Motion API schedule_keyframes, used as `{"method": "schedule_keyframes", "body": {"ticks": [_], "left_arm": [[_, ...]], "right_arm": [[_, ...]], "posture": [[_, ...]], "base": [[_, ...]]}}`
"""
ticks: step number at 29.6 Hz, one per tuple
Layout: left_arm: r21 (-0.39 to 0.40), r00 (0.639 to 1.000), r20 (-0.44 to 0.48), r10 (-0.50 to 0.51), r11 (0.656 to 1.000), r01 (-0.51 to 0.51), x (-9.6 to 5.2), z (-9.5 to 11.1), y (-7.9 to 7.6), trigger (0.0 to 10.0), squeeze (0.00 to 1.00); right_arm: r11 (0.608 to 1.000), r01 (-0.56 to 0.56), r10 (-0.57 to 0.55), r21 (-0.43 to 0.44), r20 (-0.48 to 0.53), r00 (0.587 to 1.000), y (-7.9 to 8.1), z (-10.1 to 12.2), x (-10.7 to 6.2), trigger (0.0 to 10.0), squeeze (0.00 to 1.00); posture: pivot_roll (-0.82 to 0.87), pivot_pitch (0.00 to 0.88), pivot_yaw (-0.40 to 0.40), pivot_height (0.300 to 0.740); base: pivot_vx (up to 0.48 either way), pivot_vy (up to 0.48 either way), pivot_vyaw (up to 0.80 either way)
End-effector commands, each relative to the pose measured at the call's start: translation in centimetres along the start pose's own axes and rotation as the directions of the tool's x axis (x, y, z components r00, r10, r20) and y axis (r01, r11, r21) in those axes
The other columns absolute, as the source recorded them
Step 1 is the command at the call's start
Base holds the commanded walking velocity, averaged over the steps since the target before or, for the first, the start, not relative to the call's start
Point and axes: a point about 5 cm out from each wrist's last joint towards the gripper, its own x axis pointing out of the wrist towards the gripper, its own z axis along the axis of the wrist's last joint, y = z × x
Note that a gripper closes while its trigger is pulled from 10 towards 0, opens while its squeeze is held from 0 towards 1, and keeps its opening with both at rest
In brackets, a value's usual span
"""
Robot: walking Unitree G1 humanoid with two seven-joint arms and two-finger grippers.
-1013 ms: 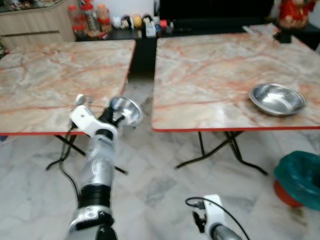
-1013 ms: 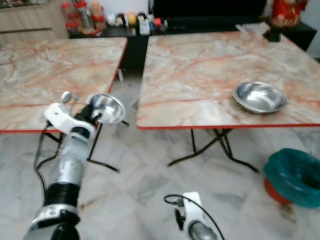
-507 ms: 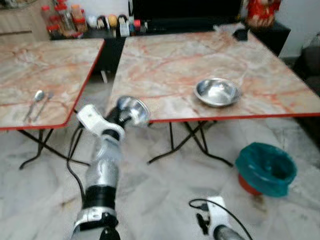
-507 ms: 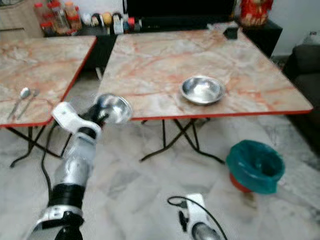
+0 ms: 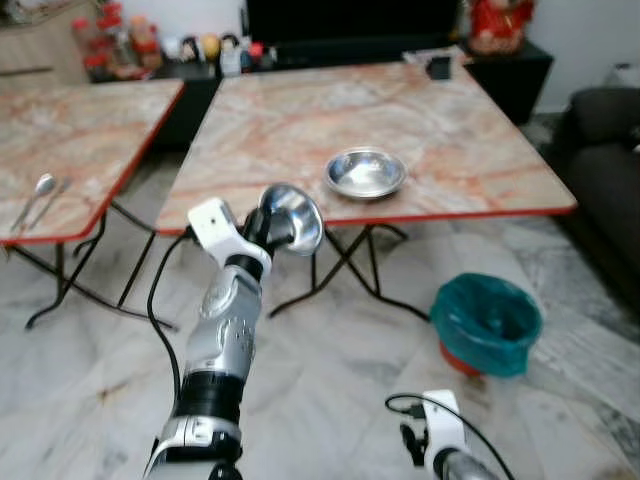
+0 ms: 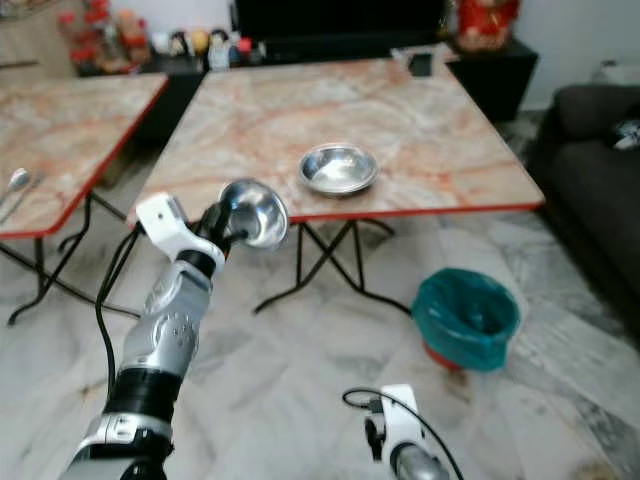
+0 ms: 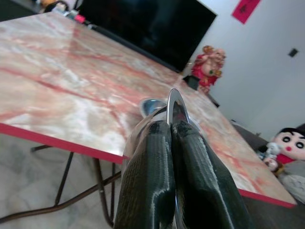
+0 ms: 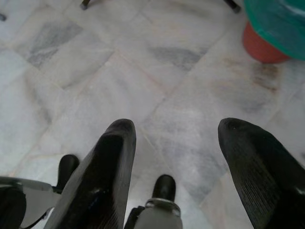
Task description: Setting the table
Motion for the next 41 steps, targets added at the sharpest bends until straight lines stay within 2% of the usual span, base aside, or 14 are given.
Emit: {"method": "schedule_keyframes", "body": {"ticks": [1,41], "left_arm": [[0.058,0.999,0.045,-0.004,0.998,0.001,-0.05,1.31,0.59,10.0,0.0],[0.083,0.998,0.034,-0.055,0.995,0.052,-0.1,1.21,-0.35,10.0,0.0]], "right_arm": [[1.0,-0.02,0.02,0.015,0.003,1.0,0.92,0.14,0.13,10.0,0.0],[1.0,-0.02,0.02,0.024,0.01,1.0,1.21,0.1,0.13,10.0,0.0]], "posture": [[0.01,0.018,0.038,0.74],[0.01,0.022,0.05,0.74]], "base": [[0.337,0.0,0.0],[0.415,0.0,-0.04]]}}
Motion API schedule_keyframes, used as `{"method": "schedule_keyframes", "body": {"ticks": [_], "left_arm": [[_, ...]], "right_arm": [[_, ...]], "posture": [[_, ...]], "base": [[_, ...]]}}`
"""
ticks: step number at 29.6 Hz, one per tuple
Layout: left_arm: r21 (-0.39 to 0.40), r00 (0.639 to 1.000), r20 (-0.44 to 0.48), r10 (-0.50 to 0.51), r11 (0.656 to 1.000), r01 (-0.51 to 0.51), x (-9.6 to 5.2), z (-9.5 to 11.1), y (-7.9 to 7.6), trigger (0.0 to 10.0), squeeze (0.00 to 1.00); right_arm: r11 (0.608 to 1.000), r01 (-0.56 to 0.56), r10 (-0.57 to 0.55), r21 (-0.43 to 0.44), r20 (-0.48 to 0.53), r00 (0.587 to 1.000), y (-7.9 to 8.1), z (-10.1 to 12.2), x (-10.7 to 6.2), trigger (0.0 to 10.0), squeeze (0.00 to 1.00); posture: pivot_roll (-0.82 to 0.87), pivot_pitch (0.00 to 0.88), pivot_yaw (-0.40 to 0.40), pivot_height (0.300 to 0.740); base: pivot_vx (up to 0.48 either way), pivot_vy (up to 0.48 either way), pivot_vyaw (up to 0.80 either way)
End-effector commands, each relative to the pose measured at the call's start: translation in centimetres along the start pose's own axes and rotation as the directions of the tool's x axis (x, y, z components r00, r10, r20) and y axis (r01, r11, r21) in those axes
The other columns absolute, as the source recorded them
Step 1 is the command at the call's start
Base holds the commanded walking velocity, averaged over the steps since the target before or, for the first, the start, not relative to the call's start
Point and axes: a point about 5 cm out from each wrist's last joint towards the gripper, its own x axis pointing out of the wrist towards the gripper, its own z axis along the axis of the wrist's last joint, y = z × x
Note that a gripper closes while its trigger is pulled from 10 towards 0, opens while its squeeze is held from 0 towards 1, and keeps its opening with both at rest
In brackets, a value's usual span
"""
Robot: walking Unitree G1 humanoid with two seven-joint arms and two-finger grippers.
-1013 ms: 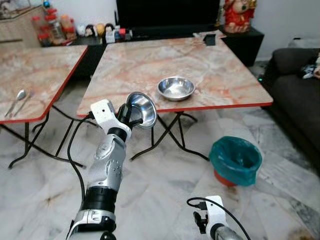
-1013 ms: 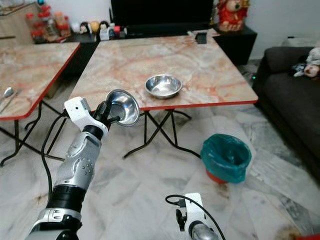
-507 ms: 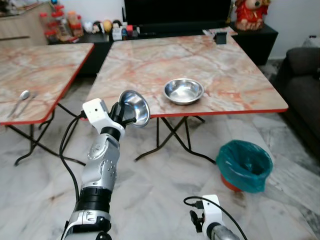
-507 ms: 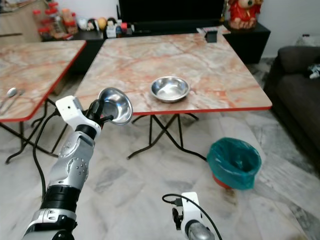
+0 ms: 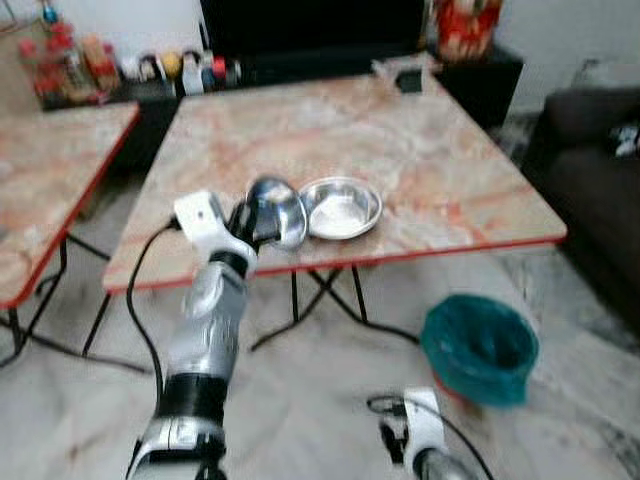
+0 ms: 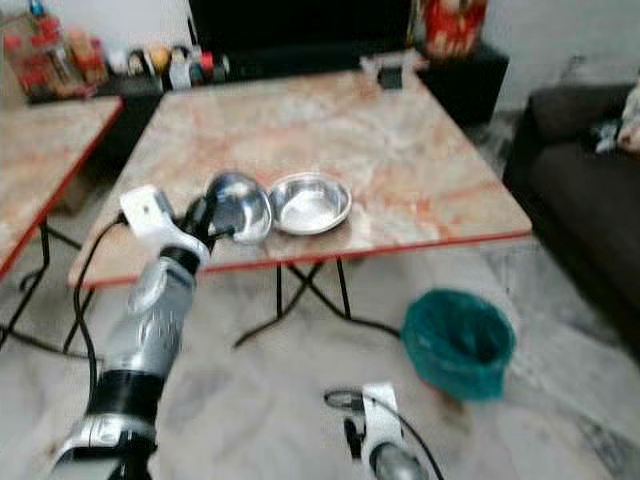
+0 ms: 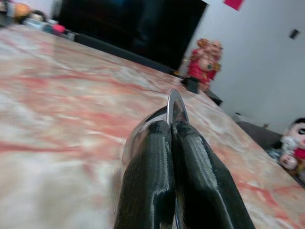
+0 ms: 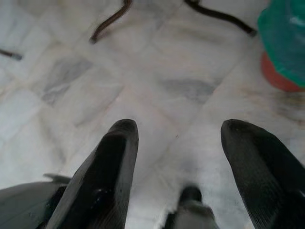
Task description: Setting the table
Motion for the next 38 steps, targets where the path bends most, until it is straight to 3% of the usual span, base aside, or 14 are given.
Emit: {"method": "schedule_keyframes", "body": {"ticks": [1,23,31,32,38], "left_arm": [[0.004,0.999,0.015,-0.047,0.999,0.047,0.2,0.4,-1.2,10.0,0.0],[-0.007,0.997,0.023,-0.08,0.997,0.08,0.3,0.6,-1.8,10.0,0.0],[-0.05,0.991,0.016,-0.129,0.99,0.13,-0.1,0.5,-2.2,10.0,0.0],[-0.05,0.975,-0.038,-0.219,0.975,0.217,-0.7,-0.3,-3.1,10.0,0.0],[-0.101,0.935,-0.1,-0.34,0.938,0.331,-1.8,-1.5,-4.7,10.0,0.0]], "right_arm": [[1.0,0.018,-0.018,0.006,0.002,1.0,-0.5,0.0,0.0,10.0,0.0],[1.0,0.017,-0.017,0.007,0.004,1.0,-0.3,0.1,0.0,10.0,0.0],[1.0,0.016,-0.016,0.005,0.004,1.0,-0.3,0.2,0.0,10.0,0.0],[1.0,0.013,-0.013,0.001,0.002,1.0,-0.3,0.1,0.0,10.0,0.0],[1.0,0.012,-0.012,-0.001,0.0,1.0,-0.3,0.1,0.0,10.0,0.0]], "posture": [[0.01,0.022,0.05,0.74],[0.01,0.021,0.056,0.74],[0.01,0.023,0.055,0.74],[0.01,0.023,0.056,0.74],[0.01,0.023,0.056,0.74]], "base": [[0.431,0.0,0.0],[0.431,0.0,0.0],[0.0,0.0,0.0],[0.0,0.0,0.0],[0.0,0.0,0.0]]}}
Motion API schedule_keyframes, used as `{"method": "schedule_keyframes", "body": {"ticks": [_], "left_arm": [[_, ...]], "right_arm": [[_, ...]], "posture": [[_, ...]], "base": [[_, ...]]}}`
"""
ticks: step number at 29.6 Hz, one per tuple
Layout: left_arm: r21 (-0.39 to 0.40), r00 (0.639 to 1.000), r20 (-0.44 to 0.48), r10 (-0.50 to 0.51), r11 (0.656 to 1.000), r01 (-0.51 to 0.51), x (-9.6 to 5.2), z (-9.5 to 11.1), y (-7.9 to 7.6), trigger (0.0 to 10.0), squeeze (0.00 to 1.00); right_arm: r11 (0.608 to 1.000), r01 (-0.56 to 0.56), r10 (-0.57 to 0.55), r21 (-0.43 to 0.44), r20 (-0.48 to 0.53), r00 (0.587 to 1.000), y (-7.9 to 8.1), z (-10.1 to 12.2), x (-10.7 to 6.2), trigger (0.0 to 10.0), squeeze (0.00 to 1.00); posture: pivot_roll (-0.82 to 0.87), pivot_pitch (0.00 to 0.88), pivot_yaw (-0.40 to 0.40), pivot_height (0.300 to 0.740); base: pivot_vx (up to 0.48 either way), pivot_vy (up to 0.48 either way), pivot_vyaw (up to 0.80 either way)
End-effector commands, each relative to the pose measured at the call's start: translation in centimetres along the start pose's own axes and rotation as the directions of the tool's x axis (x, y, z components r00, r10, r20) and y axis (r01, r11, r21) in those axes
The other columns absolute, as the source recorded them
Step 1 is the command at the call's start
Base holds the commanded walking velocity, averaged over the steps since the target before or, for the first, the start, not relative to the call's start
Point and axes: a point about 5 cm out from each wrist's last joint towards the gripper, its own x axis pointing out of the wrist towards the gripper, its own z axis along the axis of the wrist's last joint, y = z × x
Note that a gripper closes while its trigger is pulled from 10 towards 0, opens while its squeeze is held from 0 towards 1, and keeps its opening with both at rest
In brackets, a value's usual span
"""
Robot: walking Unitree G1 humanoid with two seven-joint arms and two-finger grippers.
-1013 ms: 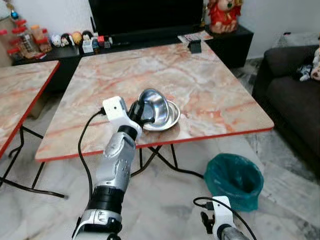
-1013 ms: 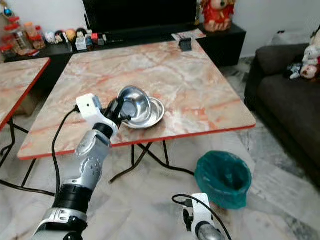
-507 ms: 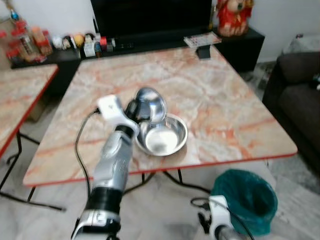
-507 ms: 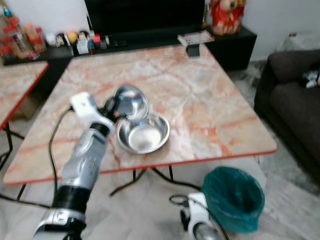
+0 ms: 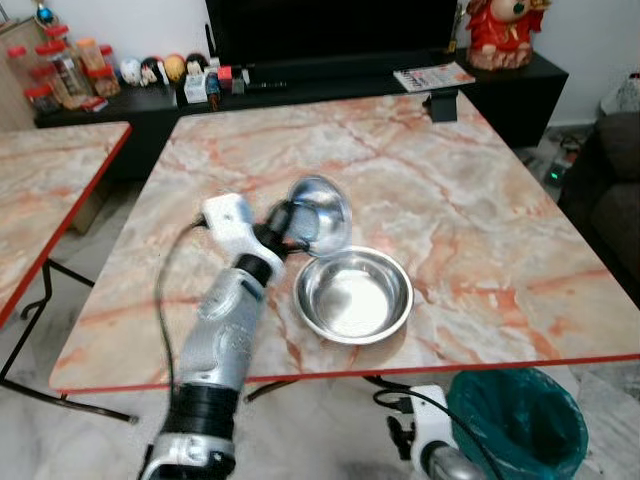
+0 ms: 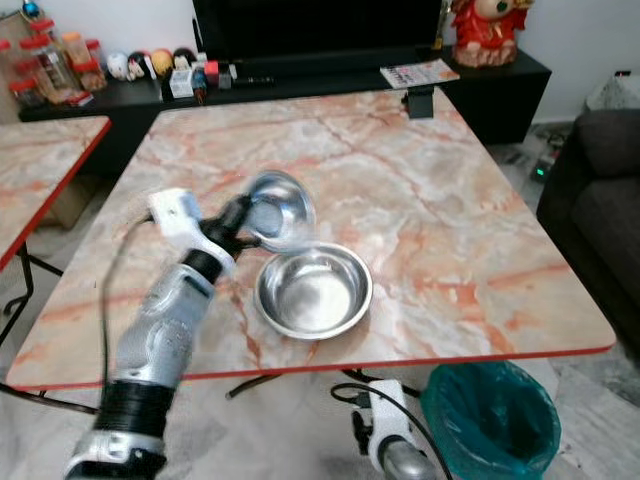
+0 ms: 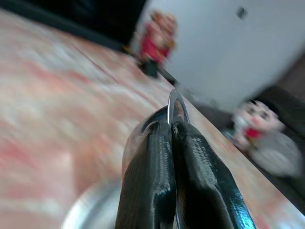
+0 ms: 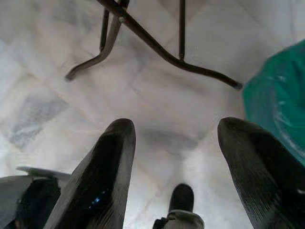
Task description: Setting the table
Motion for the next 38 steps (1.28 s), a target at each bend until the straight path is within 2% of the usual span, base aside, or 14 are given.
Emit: {"method": "schedule_keyframes", "body": {"ticks": [1,6,13,18,27,38], "left_arm": [[0.013,0.998,0.045,-0.032,0.999,0.032,0.0,1.3,-0.3,10.0,0.0],[-0.062,0.997,0.016,-0.072,0.995,0.072,0.0,0.8,-1.3,10.0,0.0],[-0.134,0.996,-0.057,-0.075,0.989,0.066,-0.1,-0.2,-1.7,10.0,0.0],[-0.124,0.996,-0.08,-0.05,0.992,0.04,0.3,-0.5,-1.8,10.0,0.0],[-0.099,0.998,-0.055,-0.014,0.995,0.009,1.2,-0.1,-2.1,10.0,0.0],[-0.082,0.999,-0.036,0.007,0.997,-0.01,1.5,0.2,-2.0,10.0,0.0]], "right_arm": [[1.0,-0.014,0.014,0.006,-0.002,1.0,0.6,0.0,0.1,10.0,0.0],[1.0,-0.013,0.013,0.008,-0.004,1.0,0.6,-0.1,0.1,10.0,0.0],[1.0,-0.018,0.018,0.004,-0.008,1.0,0.8,-0.2,0.0,10.0,0.0],[1.0,-0.018,0.019,0.006,-0.01,1.0,1.0,-0.4,0.0,10.0,0.0],[1.0,-0.019,0.019,0.006,-0.012,1.0,1.0,-0.5,0.0,10.0,0.0],[1.0,-0.018,0.018,0.01,-0.012,1.0,1.0,-0.4,0.0,10.0,0.0]], "posture": [[0.01,0.023,0.056,0.74],[0.01,0.023,0.064,0.74],[0.0,0.011,0.075,0.74],[-0.01,0.0,0.084,0.74],[-0.01,0.0,0.089,0.74],[-0.01,0.0,0.088,0.74]], "base": [[0.0,0.0,0.0],[0.0,0.0,0.0],[0.0,0.0,0.0],[0.0,0.0,0.0],[0.0,0.0,0.0],[0.307,0.0,0.0]]}}
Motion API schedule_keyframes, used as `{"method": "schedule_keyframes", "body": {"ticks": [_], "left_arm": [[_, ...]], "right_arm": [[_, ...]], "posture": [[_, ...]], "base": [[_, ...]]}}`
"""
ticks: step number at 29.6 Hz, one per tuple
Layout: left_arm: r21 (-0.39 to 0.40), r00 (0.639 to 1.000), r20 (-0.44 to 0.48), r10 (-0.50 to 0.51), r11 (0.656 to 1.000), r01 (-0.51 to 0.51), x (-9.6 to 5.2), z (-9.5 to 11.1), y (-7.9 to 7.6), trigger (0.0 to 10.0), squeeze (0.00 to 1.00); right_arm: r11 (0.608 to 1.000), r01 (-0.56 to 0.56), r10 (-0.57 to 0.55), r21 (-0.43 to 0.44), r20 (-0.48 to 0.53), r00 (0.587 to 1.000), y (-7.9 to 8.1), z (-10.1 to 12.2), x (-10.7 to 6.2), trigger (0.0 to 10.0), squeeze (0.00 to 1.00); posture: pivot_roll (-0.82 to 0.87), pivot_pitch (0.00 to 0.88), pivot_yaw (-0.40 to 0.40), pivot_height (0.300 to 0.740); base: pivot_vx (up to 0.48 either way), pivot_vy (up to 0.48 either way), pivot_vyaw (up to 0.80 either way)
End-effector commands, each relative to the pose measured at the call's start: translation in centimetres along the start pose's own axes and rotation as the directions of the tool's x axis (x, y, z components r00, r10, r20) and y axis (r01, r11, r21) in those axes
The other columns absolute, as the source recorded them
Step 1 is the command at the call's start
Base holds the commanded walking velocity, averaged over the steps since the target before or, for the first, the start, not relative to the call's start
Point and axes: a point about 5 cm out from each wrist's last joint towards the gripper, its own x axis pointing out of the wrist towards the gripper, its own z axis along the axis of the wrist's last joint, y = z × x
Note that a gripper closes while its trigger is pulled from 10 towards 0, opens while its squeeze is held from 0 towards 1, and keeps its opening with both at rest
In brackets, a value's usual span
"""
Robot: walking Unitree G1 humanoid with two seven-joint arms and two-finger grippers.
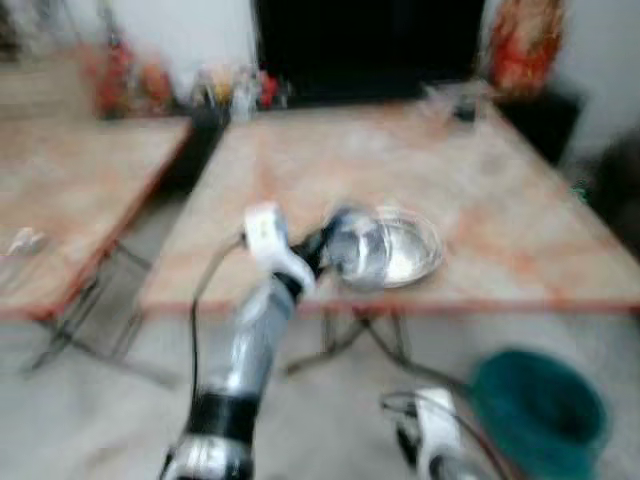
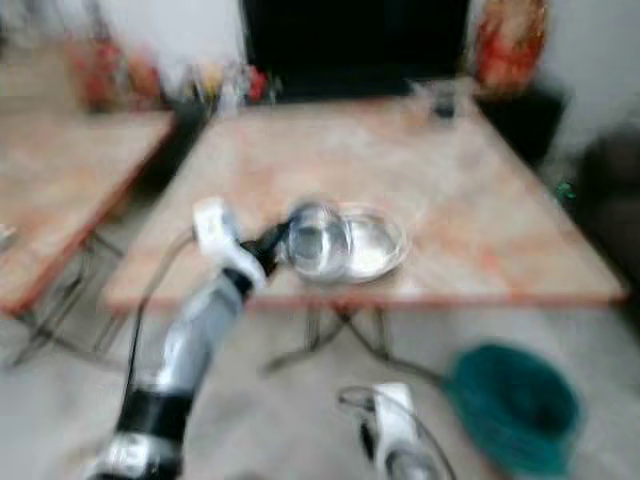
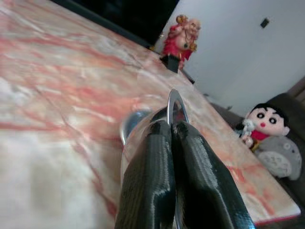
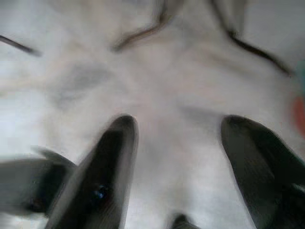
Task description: Setting the table
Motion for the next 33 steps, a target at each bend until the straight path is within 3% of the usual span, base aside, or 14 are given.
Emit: {"method": "schedule_keyframes", "body": {"ticks": [1,18,24,33], "left_arm": [[0.041,0.999,0.039,-0.03,0.999,0.028,0.5,1.3,-0.9,10.0,0.0],[0.017,0.995,0.079,-0.066,0.998,0.064,0.6,2.0,-1.4,10.0,0.0],[0.013,0.99,0.071,-0.125,0.992,0.125,0.3,1.9,-2.0,10.0,0.0],[0.021,0.99,0.065,-0.127,0.992,0.125,0.2,1.9,-1.9,10.0,0.0]], "right_arm": [[1.0,-0.008,0.008,0.002,0.022,1.0,0.4,0.8,0.2,10.0,0.0],[1.0,-0.003,0.003,0.009,0.028,1.0,0.3,1.1,0.3,10.0,0.0],[1.0,-0.009,0.008,0.009,0.026,1.0,0.3,1.1,0.3,10.0,0.0],[1.0,-0.008,0.008,0.017,0.03,1.0,0.3,1.2,0.3,10.0,0.0]], "posture": [[-0.01,0.0,0.087,0.74],[0.0,0.019,0.08,0.74],[0.0,0.022,0.081,0.74],[0.0,0.021,0.081,0.74]], "base": [[0.33,0.0,0.0],[0.334,0.0,-0.03],[0.0,0.0,-0.21],[0.0,0.0,-0.39]]}}
